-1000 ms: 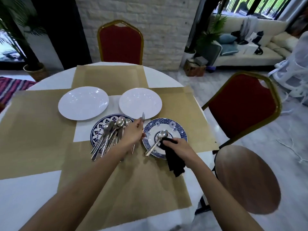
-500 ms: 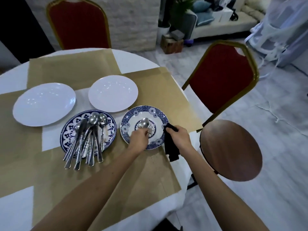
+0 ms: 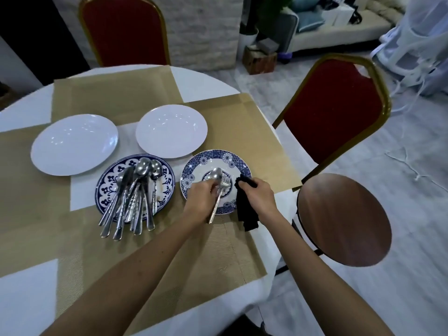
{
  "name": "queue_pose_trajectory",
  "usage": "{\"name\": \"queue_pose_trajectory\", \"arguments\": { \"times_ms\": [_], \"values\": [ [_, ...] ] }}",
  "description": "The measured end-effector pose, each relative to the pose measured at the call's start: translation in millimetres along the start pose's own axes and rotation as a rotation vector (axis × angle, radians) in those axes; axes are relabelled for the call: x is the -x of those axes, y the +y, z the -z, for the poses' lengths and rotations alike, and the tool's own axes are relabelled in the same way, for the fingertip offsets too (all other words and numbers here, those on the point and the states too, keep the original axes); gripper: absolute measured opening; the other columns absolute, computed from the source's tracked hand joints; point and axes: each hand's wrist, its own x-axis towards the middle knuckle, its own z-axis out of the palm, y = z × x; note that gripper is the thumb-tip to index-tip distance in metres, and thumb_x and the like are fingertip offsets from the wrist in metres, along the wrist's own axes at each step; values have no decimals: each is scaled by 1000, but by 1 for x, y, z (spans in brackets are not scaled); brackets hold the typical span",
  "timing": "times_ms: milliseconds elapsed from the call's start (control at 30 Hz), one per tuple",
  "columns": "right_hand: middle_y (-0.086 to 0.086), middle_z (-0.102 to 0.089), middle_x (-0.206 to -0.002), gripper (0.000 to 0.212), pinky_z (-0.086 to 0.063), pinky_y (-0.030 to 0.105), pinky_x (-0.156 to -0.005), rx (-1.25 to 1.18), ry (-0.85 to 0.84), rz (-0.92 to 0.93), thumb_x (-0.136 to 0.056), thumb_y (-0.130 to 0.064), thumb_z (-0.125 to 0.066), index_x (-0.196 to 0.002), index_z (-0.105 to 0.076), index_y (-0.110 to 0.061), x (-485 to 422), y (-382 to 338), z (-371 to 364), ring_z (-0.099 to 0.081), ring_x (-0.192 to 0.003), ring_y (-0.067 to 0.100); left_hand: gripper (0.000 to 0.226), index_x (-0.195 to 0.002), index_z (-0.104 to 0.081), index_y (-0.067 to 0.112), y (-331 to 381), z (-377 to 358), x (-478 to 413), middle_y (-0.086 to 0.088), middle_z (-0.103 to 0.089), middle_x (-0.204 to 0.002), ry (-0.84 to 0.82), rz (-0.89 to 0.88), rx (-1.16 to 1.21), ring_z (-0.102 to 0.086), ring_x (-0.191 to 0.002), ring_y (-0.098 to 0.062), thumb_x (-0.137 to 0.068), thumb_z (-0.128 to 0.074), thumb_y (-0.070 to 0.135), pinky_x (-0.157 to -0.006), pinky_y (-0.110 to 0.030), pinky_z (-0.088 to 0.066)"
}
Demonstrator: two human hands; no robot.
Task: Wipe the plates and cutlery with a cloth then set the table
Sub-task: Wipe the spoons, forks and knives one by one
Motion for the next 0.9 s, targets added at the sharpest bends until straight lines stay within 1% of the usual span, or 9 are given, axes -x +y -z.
{"name": "queue_pose_trajectory", "arguments": {
  "times_ms": [100,167,233,333,433,567,667,767,900],
  "values": [
    [3,-67,-88,13,-52,30,-68,32,-35,38,-88,-31,-62,-95,-65,-20,1,-13,-17,-64,-79,20,27,-120,-62,10,-18,20,10,-11,-70,-81,136,42,62,-61,-64,-19,-94,-53,10,-62,-30,-50],
    [2,-67,-90,15,-52,29,-68,54,-73,73,-87,-31,-61,-98,-65,-21,2,-24,-33,-65,-81,20,25,-118,-62,8,-36,36,24,-10,-69,-81,225,92,71,-57,-62,-15,-95,-52,9,-56,-20,-41],
    [1,-65,-90,15,-50,27,-64,86,-125,98,-88,-29,-59,-100,-63,-22,4,-35,-50,-64,-80,19,22,-114,-64,6,-57,52,39,-11,-70,-87,315,144,51,-59,-69,-17,-95,-53,8,-61,-17,-40],
    [3,-65,-95,16,-53,32,-72,98,-185,127,-85,-32,-59,-98,-63,-24,10,-48,-79,-63,-85,21,21,-109,-66,6,-88,72,54,-14,-69,-96,451,242,16,-63,-85,-31,-92,-54,6,-74,-34,-45],
    [4,-65,-95,19,-50,32,-74,131,-258,146,-83,-35,-59,-96,-65,-23,17,-58,-107,-63,-87,22,22,-107,-66,4,-114,92,64,-18,-66,-97,526,317,-64,-59,-85,-37,-88,-55,1,-73,-38,-46],
    [6,-68,-89,20,-53,33,-64,156,-375,165,-87,-27,-58,-101,-64,-14,26,-67,-136,-67,-78,22,24,-101,-68,3,-138,105,69,-23,-64,-89,476,405,-223,-57,-81,-41,-80,-58,-4,-73,-43,-46],
    [6,-66,-91,15,-49,24,-55,163,-416,162,-90,-24,-58,-101,-62,-15,31,-70,-154,-64,-74,17,17,-98,-68,7,-145,108,66,-19,-64,-88,400,432,-234,-58,-84,-39,-85,-58,6,-75,-42,-46],
    [1,-65,-92,10,-49,24,-59,197,-441,164,-91,-24,-58,-100,-60,-19,31,-70,-164,-63,-78,15,18,-101,-69,12,-147,106,66,-15,-66,-92,387,431,-226,-58,-88,-37,-90,-59,22,-79,-40,-45],
    [1,-66,-95,17,-49,23,-59,211,-451,139,-91,-25,-58,-107,-63,-20,31,-64,-169,-65,-81,16,28,-110,-63,14,-145,108,66,-11,-65,-100,307,445,-321,-57,-95,-32,-93,-55,34,-81,-39,-41]
  ]
}}
